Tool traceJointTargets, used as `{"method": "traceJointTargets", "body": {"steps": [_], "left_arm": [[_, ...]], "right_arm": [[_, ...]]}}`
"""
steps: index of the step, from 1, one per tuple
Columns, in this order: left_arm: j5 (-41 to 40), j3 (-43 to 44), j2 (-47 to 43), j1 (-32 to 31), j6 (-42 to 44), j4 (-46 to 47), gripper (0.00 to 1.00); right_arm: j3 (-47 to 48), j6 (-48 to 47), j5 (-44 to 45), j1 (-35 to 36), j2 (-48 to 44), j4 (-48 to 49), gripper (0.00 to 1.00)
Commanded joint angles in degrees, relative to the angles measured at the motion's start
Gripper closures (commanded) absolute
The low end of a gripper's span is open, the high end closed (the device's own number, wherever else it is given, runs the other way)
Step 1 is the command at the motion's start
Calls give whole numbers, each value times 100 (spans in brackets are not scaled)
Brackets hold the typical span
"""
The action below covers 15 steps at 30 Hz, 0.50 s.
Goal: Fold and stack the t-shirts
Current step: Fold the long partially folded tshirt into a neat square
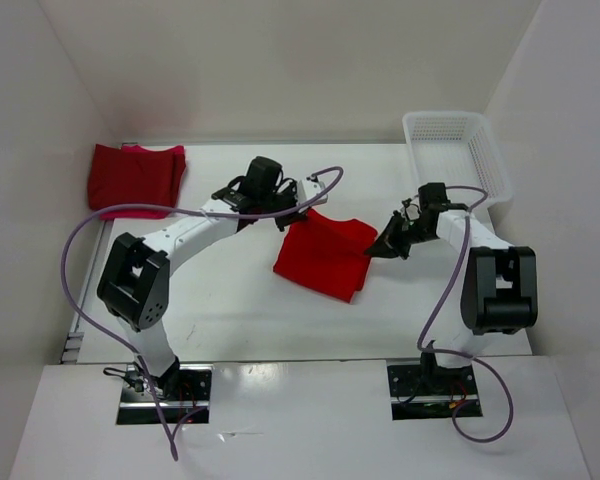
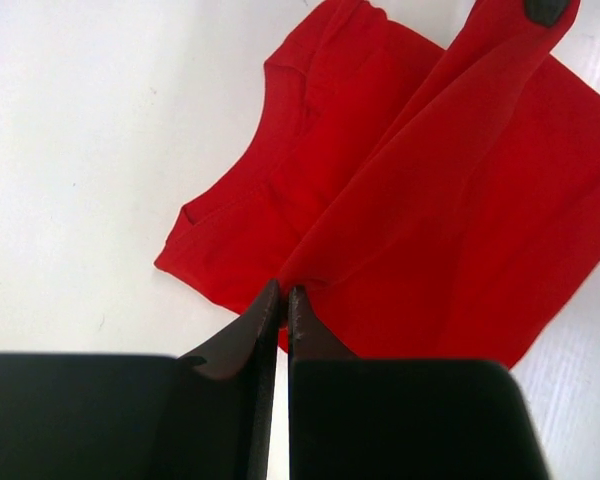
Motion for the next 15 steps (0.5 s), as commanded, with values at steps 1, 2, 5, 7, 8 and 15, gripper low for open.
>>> {"method": "traceJointTargets", "body": {"steps": [1,2,5,7,8,15], "left_arm": [[-277,280,123,75,-174,624,96],[-277,280,210,75,-174,747,95],[-444,280,482,128,-227,1020,94],[-532,411,606,189,-227,1195,86],[-619,412,737,189,-227,1196,84],[-612,710,914,347,-358,1127,24]], "right_arm": [[183,-191,-64,-140,295,333,96],[235,-191,-65,-192,365,403,90],[411,-130,-126,-193,647,666,75],[613,-130,101,-193,831,781,61],[788,-78,198,-253,893,842,57],[1273,-77,830,-307,640,843,43]]}}
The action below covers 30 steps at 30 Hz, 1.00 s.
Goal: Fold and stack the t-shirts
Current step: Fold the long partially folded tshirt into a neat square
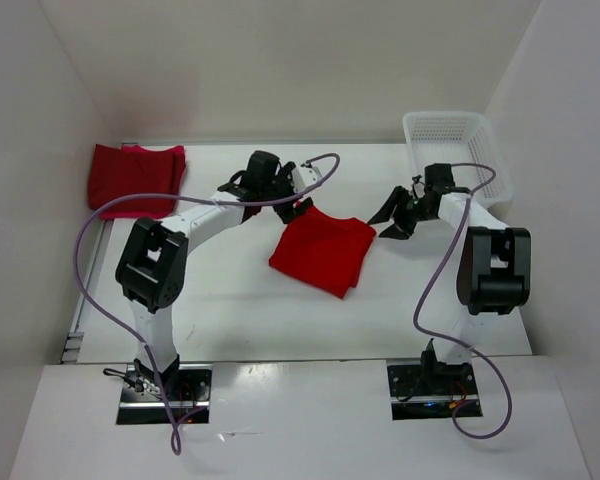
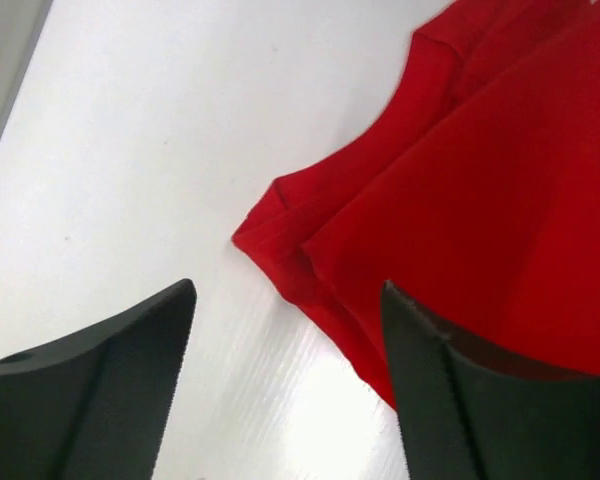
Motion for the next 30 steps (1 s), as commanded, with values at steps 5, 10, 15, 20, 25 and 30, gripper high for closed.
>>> {"method": "traceJointTargets", "body": {"steps": [5,10,15,20,25,30], "left_arm": [[117,497,-219,177,-337,-551,2],[432,436,-641,563,-469,-1728,1],[1178,102,-975,731,-696,-2774,1],[1812,-258,-1133,924,-1048,-2908,1],[1875,-609,-1257,924,-1049,-2908,0],[1672,-1022,-1318,1047,-1426,-2285,0]], "right_arm": [[-321,13,1097,27,-1372,71,40],[-927,381,1545,747,-1725,9,40],[-1280,707,1625,950,-1673,351,43],[-972,707,1879,1469,-1128,291,44],[-1129,839,1995,1522,-943,351,45],[-1280,1085,1827,1925,-943,694,50]]}}
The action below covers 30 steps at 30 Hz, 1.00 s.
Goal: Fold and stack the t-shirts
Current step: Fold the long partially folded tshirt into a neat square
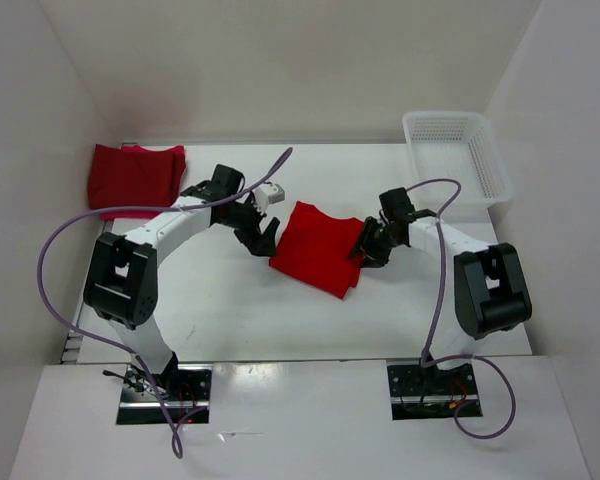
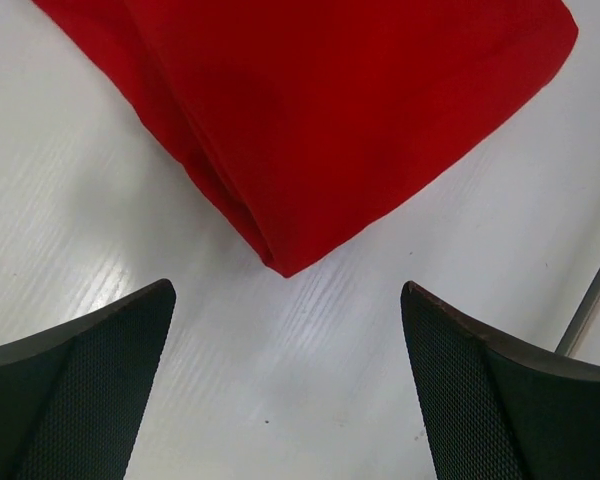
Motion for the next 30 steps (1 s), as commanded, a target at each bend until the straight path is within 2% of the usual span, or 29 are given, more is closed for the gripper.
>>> {"method": "traceJointTargets", "body": {"steps": [1,2,7,16,20,23,26,27,30], "left_arm": [[79,-138,-238,129,-463,511,0],[79,-138,-177,208,-524,660,0],[192,-138,-124,209,-735,873,0],[61,-191,-124,209,-683,925,0],[9,-191,-124,209,-806,1048,0],[8,-252,-71,209,-806,1171,0],[8,-314,-10,209,-868,1172,0],[8,-366,-10,209,-868,1172,0],[8,-366,-10,209,-868,1172,0]], "right_arm": [[-40,209,-6,324,-10,423,52],[-40,357,-6,385,43,476,57],[12,490,46,571,482,389,57],[206,595,538,632,26,-332,52],[12,666,468,685,26,-157,52],[-40,666,337,685,314,-34,56],[12,666,152,746,465,106,72],[65,666,152,746,465,107,83],[231,543,327,746,466,-112,100]]}}
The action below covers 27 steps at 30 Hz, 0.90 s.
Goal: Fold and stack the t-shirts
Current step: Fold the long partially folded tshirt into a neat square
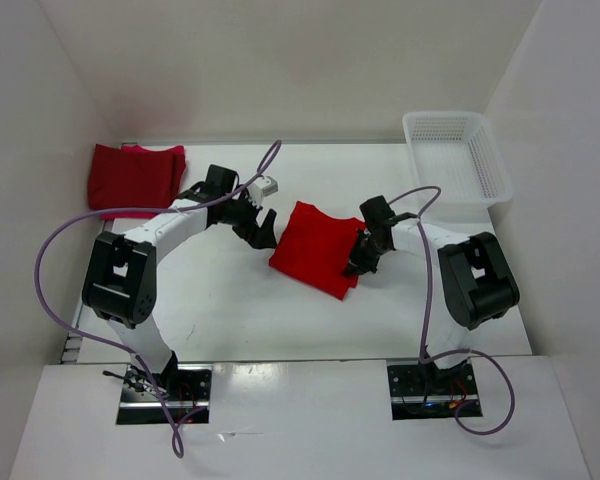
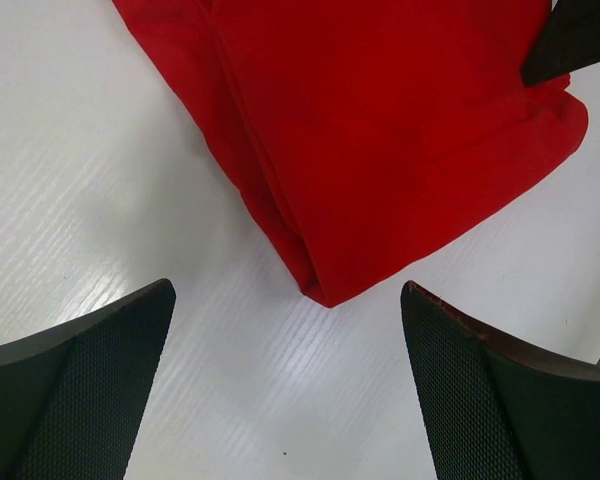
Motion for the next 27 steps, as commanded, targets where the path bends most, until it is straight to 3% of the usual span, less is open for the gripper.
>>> {"method": "traceJointTargets", "body": {"steps": [1,10,18,20,21,23,27], "left_arm": [[111,-21,-10,-1,-133,155,0],[163,84,-10,-1,-300,155,0],[216,84,-10,-1,-353,102,0],[217,84,-10,-1,-405,102,0],[217,84,-62,-1,-406,102,0],[217,14,-63,-1,-406,102,0],[278,-187,17,-54,-651,242,0]], "right_arm": [[276,-58,161,60,-14,-152,100],[785,-164,926,60,-760,-1373,100],[453,-217,1348,-387,-708,-1261,99],[390,-217,1287,-563,-647,-1146,62],[390,-278,1174,-625,-646,-1041,53],[390,-278,1014,-625,-733,-971,44],[390,-6,1391,-625,-1366,-1074,48]]}}
